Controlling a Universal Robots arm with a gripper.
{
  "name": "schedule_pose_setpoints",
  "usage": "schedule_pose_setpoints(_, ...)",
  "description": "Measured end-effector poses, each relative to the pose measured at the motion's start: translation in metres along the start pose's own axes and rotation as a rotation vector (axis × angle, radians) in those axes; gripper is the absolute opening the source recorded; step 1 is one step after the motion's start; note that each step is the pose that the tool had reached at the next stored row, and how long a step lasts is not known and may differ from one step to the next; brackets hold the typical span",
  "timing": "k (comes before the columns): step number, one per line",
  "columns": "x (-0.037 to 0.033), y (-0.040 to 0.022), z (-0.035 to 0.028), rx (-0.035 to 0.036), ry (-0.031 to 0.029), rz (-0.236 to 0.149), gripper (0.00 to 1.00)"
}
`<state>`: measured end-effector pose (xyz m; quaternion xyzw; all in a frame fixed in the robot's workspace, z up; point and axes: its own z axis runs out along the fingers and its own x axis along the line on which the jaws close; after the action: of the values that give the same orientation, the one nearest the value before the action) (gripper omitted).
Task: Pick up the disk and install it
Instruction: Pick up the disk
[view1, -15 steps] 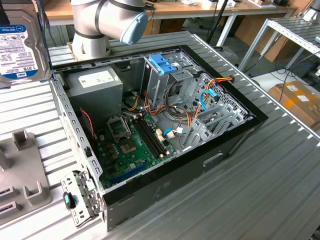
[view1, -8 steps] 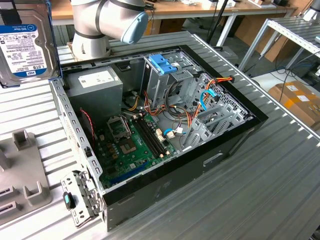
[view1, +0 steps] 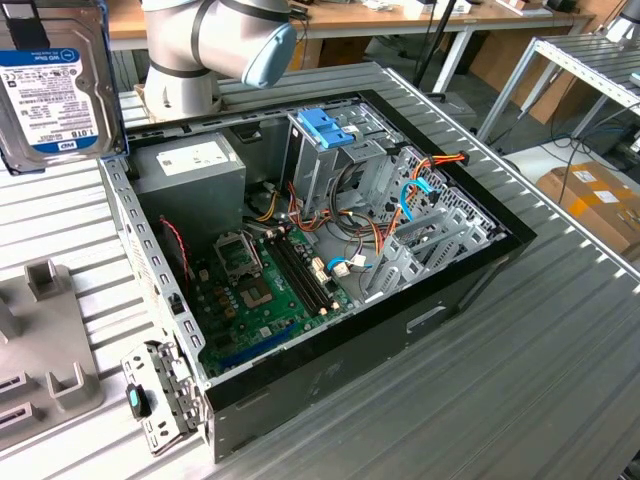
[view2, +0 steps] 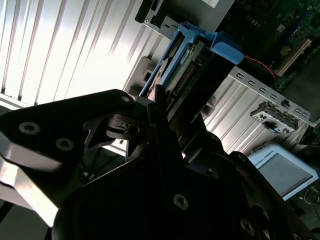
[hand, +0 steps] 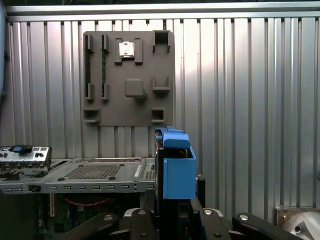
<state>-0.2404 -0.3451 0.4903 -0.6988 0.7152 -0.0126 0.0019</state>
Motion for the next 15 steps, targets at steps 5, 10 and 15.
schedule_pose_setpoints(5,-0.0003,-0.0104,0.0002,-0.0001,0.0001,0.0,0.35)
schedule_pose_setpoints(10,-0.0007,-0.0226,0.0004,-0.0001,0.0001,0.0,0.35)
schedule_pose_setpoints(15,-0.0007,-0.0235,0.0004,-0.0001,0.0001,0.0,0.35)
